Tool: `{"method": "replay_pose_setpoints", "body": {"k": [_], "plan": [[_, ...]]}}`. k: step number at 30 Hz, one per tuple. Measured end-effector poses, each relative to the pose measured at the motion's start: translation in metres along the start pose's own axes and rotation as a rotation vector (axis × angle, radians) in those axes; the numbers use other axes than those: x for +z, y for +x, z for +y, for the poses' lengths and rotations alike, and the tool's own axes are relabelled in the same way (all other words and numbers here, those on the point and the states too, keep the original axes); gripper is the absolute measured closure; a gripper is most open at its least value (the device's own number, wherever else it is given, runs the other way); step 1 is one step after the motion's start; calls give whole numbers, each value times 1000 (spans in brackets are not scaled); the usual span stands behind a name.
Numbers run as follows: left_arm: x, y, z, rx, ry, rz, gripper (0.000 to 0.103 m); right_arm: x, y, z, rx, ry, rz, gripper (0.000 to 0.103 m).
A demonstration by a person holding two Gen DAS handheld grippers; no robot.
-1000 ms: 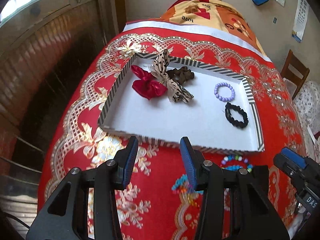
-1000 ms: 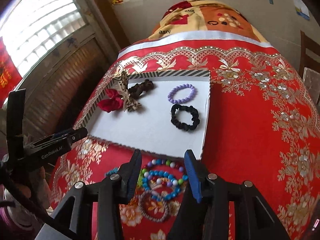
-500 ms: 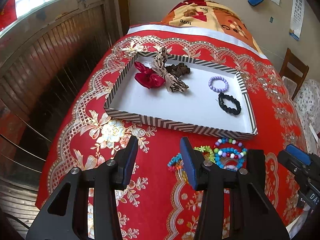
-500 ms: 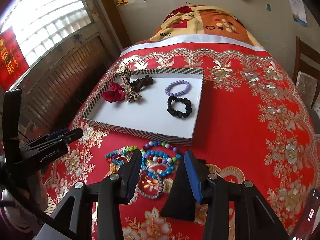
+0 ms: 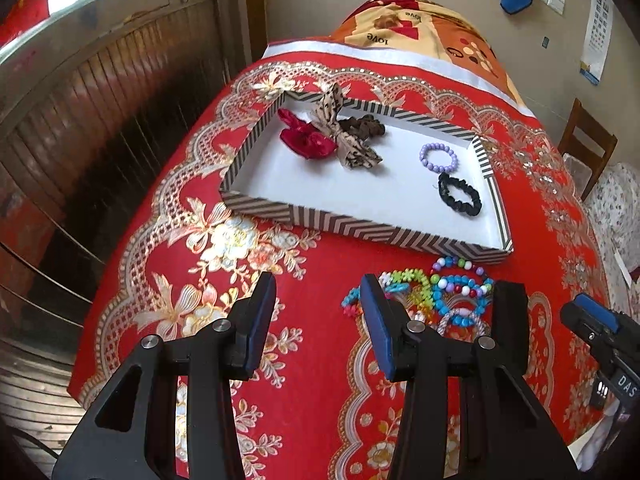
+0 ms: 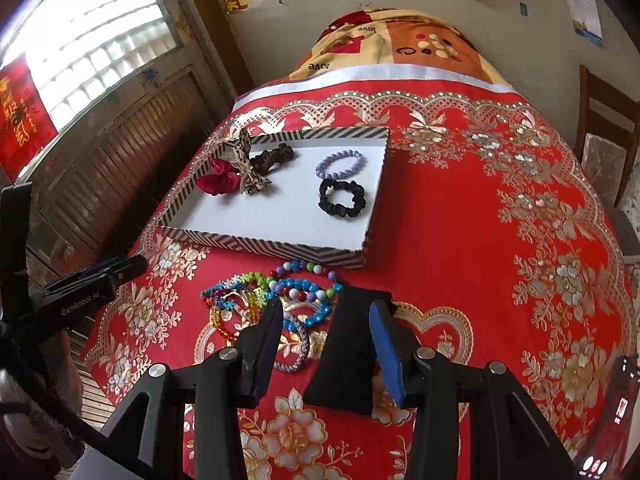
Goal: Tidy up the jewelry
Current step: 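Withdraw both tools from the tray toward the colourful beaded bracelets, then lower both tools toward the colourful beaded bracelets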
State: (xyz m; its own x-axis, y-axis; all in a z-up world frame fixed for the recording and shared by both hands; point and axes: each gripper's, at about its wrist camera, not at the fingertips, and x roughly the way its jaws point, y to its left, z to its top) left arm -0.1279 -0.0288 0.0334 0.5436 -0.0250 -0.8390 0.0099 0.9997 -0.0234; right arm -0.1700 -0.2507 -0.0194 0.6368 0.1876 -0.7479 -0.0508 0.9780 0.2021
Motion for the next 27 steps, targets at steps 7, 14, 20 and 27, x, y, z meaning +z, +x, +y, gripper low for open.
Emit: {"method": "replay_pose_setpoints", "body": {"k": [7, 14, 20, 27], "plan": [[-8, 11, 7, -50, -18, 61, 60, -4, 7, -8, -2, 14, 24, 60], [-14, 26, 7, -71, 7, 112, 60, -5, 17, -9, 6, 17, 43, 60], [-14, 43, 14, -67, 2, 152, 60, -1, 30, -6, 27, -3, 56, 60], [-9, 64, 18, -82, 10, 199, 60, 6, 44, 3, 58, -29, 74, 60]]}}
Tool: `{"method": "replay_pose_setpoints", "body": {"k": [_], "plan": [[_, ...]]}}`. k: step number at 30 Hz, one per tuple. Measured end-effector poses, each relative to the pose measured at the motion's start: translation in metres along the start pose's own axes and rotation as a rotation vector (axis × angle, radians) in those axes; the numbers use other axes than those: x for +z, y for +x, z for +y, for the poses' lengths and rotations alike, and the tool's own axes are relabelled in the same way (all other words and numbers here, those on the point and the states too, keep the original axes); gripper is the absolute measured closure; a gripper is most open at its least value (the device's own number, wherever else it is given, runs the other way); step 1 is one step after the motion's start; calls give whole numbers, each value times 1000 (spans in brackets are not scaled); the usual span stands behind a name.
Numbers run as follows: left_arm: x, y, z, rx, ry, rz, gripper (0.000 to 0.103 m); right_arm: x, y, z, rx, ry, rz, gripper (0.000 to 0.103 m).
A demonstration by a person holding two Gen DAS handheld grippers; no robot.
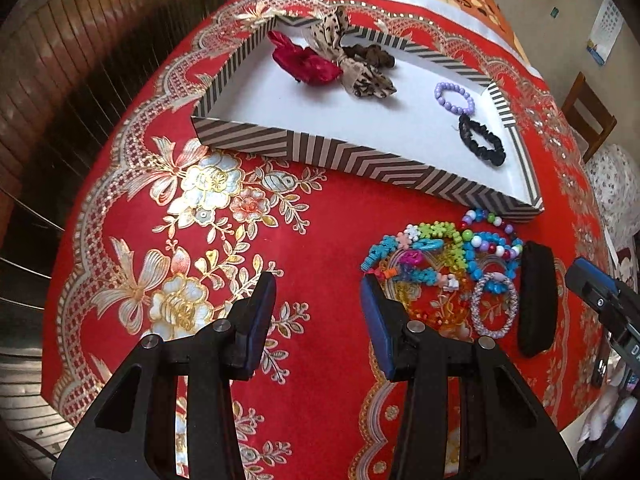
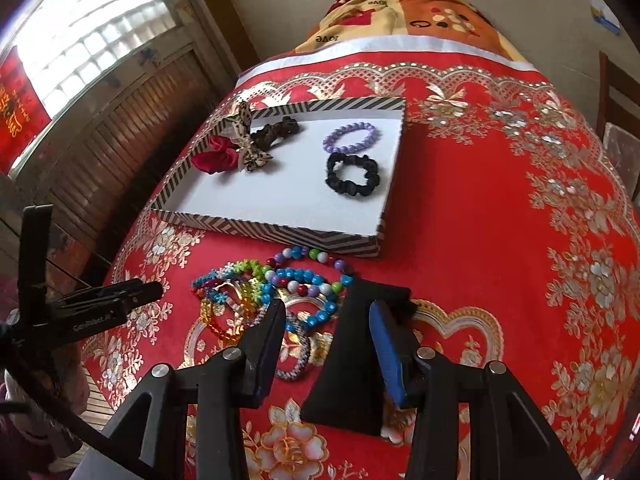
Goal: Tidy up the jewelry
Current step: 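Lower both tools toward the colourful beaded bracelets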
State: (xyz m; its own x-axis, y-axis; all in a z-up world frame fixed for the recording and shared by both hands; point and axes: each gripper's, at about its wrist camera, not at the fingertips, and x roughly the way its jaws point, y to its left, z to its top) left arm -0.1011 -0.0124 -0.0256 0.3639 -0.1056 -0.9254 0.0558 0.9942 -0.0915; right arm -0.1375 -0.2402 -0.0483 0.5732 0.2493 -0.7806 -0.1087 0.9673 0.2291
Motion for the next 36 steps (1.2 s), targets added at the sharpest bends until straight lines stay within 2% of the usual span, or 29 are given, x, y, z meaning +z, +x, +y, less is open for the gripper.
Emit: {"method": "replay_pose_setpoints", "body": {"k": [9, 14, 20, 26, 32, 34, 35, 36], "plan": [[12, 14, -4, -52, 25, 40, 60, -1, 16, 10, 45, -24, 43, 66], [17, 17, -8, -107, 45, 64, 60, -5, 21, 13, 62, -24, 58, 68], [20, 20, -33, -160, 158, 81, 60, -8, 24, 15, 81, -21, 69, 68], [26, 27, -50, -172, 233, 87, 60, -15, 35, 23, 82, -39, 96, 68], [28, 42, -67, -142, 332, 103, 60, -14, 47, 23, 23, -70, 107, 68], [28, 44, -72, -120, 361, 81, 60, -14, 52, 22, 15, -72, 118, 68], [28, 45, -73, -119, 367, 74, 60, -15, 54, 21, 18, -73, 124, 70], [30, 46, -72, -128, 361, 76, 65, -16, 56, 21, 17, -76, 127, 77]]}}
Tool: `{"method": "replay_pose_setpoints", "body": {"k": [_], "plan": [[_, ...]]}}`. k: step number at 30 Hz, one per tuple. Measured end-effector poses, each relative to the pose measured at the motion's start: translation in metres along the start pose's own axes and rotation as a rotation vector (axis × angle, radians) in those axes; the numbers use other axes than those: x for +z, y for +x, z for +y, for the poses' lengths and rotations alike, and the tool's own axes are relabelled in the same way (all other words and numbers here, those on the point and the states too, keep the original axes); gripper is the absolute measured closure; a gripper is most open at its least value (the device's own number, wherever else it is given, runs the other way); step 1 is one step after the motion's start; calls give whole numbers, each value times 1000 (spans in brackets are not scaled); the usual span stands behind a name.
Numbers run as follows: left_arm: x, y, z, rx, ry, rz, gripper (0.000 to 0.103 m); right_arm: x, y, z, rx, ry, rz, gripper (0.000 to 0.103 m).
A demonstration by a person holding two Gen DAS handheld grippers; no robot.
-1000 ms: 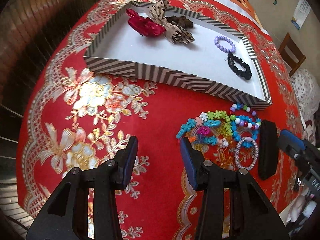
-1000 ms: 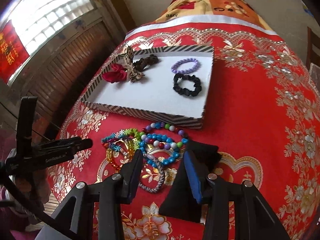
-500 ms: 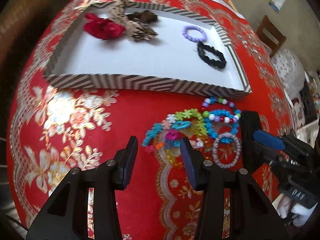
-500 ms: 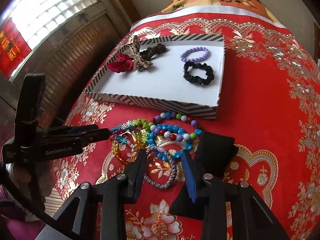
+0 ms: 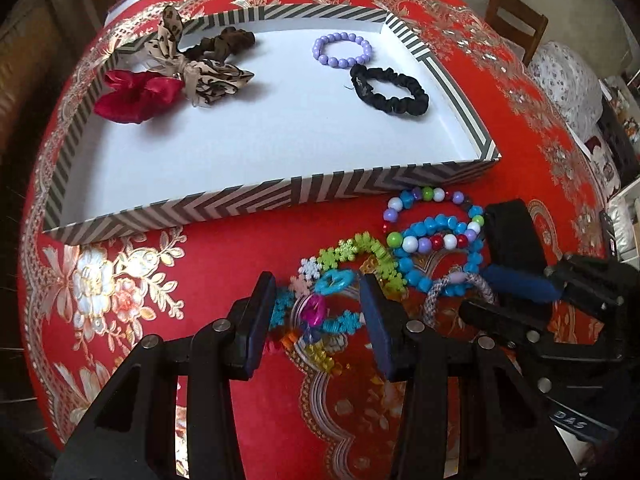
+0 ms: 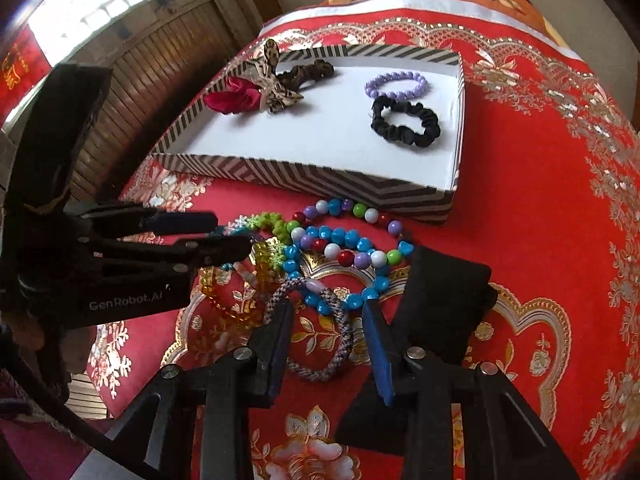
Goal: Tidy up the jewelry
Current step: 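Lower both tools toward the colourful beaded bracelets, then grasp the multicolour bead bracelet with the left tool while the right tool grasps the silver bracelet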
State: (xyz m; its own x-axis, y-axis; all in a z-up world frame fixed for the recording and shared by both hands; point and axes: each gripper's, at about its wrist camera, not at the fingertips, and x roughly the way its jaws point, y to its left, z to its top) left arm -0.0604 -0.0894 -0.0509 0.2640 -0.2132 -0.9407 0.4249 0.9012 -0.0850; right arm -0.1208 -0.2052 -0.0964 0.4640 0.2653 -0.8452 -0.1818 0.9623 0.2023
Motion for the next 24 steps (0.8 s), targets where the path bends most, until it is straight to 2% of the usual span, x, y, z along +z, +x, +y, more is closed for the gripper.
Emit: {"method": "replay_pose_setpoints", "body": {"k": [1, 3, 4, 6, 8, 15, 24], "plan": [[1, 1, 2, -21, -9, 3, 74, -1, 2, 1, -12, -5, -5, 81], [3, 6, 4, -50, -20, 19, 84, -3, 6, 2, -24, -16, -6, 88], [4, 5, 5, -40, -20, 10, 88, -4, 6, 2, -27, -19, -11, 91], [3, 4, 6, -52, -28, 12, 90, -4, 2, 0, -12, -11, -24, 95], [-1, -4, 9, -73, -52, 1, 97, -5, -7, 0, 6, -5, -48, 96], [-12, -39, 15, -93, -97, -50, 97, -1, -42, -1, 69, 11, -124, 96], [-12, -98, 16, -50, -126, -164, 97, 4, -65, 0, 98, 3, -181, 96]]}}
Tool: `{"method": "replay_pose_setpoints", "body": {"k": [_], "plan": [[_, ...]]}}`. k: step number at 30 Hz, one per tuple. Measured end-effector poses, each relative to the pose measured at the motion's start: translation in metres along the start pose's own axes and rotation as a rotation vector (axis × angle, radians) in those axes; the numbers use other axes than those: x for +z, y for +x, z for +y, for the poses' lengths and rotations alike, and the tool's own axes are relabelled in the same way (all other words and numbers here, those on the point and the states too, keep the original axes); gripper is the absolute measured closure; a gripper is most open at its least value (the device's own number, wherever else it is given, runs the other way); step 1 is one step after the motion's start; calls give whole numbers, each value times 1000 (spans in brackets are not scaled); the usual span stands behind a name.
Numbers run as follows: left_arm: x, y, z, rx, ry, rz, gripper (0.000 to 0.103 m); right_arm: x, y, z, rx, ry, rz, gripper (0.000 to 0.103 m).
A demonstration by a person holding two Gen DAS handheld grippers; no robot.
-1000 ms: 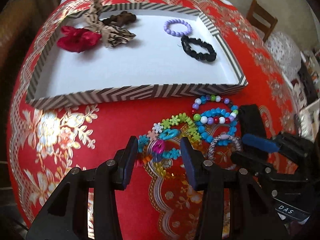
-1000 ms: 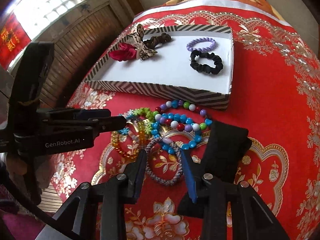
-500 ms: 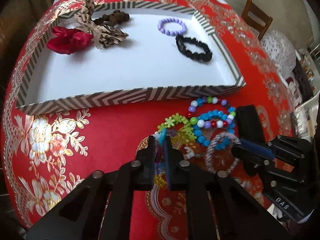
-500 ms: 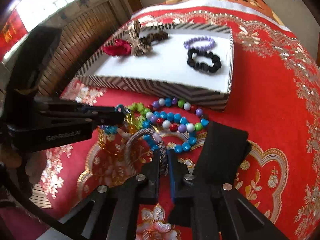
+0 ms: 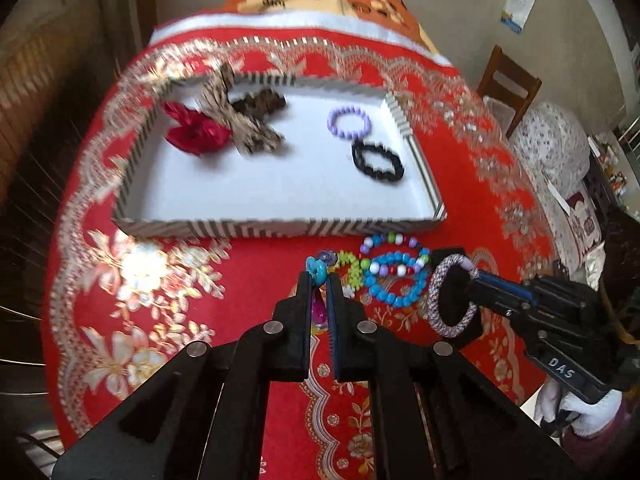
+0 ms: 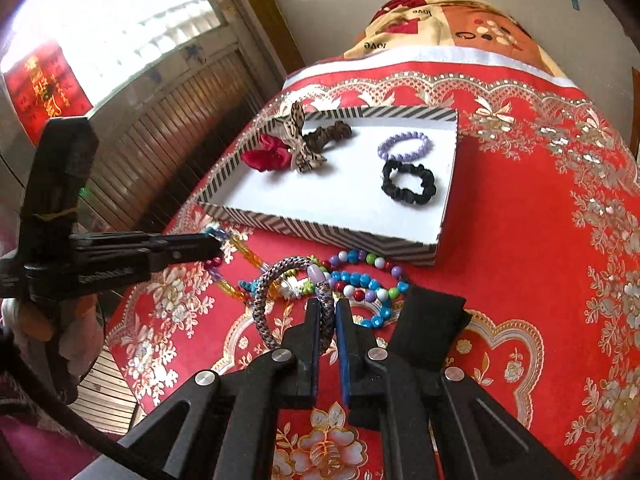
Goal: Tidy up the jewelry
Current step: 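Grasp the multicolour bead bracelet with the left tool while the right tool grasps the silver bracelet, then lower both held bracelets into the white tray and open both tools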
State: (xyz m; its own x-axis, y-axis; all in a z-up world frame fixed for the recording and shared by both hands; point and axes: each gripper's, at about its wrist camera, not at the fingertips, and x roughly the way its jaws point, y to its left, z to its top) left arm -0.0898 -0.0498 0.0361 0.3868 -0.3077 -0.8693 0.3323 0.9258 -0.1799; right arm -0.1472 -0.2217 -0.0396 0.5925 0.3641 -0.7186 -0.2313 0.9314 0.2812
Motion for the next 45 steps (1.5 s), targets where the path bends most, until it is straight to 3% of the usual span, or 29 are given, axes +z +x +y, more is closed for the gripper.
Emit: {"method": "replay_pose_setpoints", "body": {"k": [11, 25, 37, 45], "plan": [[32, -27, 8, 100, -1, -102, 97, 26, -3, 2, -9, -28, -34, 96], [79, 2, 33, 186, -5, -116, 97, 71, 32, -9, -50, -11, -13, 96], [91, 37, 67, 175, -75, -52, 97, 98, 74, -17, -68, 9, 38, 96], [77, 65, 53, 54, -59, 48, 96, 135, 127, -29, -133, 20, 99, 96]]}}
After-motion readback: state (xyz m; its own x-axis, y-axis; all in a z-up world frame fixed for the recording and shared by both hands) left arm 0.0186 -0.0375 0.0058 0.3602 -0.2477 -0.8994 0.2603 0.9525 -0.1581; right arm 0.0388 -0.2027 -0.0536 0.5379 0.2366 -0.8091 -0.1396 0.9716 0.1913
